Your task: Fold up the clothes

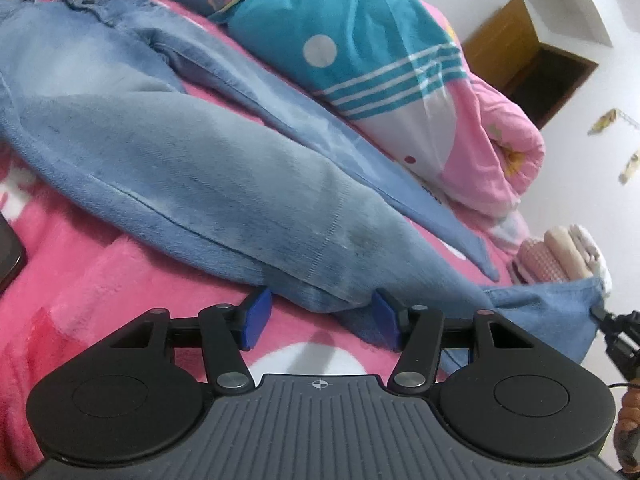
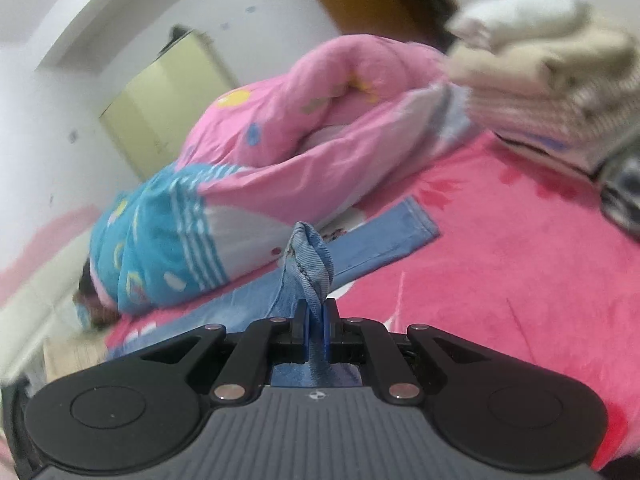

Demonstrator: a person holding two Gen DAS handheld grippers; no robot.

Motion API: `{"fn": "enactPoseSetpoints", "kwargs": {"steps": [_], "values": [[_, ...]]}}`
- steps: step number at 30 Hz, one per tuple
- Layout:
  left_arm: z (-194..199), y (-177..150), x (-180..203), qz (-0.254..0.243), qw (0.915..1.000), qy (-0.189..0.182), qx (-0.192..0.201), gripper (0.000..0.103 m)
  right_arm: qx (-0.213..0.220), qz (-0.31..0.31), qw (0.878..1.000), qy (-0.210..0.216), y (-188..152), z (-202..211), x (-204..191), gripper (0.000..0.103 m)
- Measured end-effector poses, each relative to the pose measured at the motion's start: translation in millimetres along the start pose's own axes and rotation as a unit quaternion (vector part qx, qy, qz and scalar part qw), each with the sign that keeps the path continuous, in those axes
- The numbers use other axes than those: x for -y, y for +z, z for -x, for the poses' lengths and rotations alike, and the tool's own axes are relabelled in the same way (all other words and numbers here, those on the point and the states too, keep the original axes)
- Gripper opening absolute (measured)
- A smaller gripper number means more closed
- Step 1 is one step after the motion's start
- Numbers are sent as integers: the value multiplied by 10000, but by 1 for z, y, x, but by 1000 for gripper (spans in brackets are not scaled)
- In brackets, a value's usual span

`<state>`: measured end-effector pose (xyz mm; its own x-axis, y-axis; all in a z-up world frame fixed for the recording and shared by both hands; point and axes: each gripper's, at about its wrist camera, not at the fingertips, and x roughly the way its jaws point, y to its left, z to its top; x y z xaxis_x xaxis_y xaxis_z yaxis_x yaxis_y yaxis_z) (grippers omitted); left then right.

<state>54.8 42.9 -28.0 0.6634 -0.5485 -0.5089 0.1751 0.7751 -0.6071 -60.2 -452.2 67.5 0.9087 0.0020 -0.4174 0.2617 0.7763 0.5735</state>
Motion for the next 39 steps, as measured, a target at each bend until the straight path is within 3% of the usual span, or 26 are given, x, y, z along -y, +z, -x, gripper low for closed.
{"fn": "enactPoseSetpoints", "kwargs": {"steps": [6, 10, 17, 19, 20, 23, 26, 29, 31, 33, 37, 39], "values": [[0, 2, -7, 194, 9997, -159, 38, 57, 435, -731, 9964, -34, 13, 15, 29, 5], [-1, 2, -14, 365, 9990, -254, 75, 57, 712, -846, 9937, -173, 13, 24, 37, 5], [-5, 2, -15, 469, 9986, -200, 105, 56, -217, -1480, 9839, -982, -13, -10, 82, 10], [-5, 2, -12, 384, 9991, -119, 96, 56, -266, -1635, 9777, -1288, -19, -11, 93, 21], [-5, 2, -11, 339, 9993, -82, 95, 55, -182, -1627, 9757, -1454, -20, -8, 94, 31], [-4, 2, -7, 225, 9997, 33, 129, 55, -163, -275, 9924, -1187, -41, -9, 53, 36], [-3, 2, -5, 122, 9996, 151, 185, 47, -173, 1267, 9887, -783, -63, -13, 7, 37], [-3, 1, -6, 123, 9991, 300, 265, 33, -179, 2778, 9598, -360, -86, -16, -40, 37], [-3, 1, -7, 156, 9986, 387, 309, 26, -180, 3748, 9269, -71, -101, -18, -71, 36], [-4, 0, -9, 186, 9982, 452, 341, 20, -307, 4631, 8852, 327, -126, -23, -104, 34], [-5, -1, -6, 105, 9971, 622, 423, 10, -761, 5620, 8165, 1078, -196, -50, -148, 33], [-3, -3, -5, 64, 9968, 628, 488, 6, -933, 5840, 7977, 1181, -215, -66, -158, 33]]}}
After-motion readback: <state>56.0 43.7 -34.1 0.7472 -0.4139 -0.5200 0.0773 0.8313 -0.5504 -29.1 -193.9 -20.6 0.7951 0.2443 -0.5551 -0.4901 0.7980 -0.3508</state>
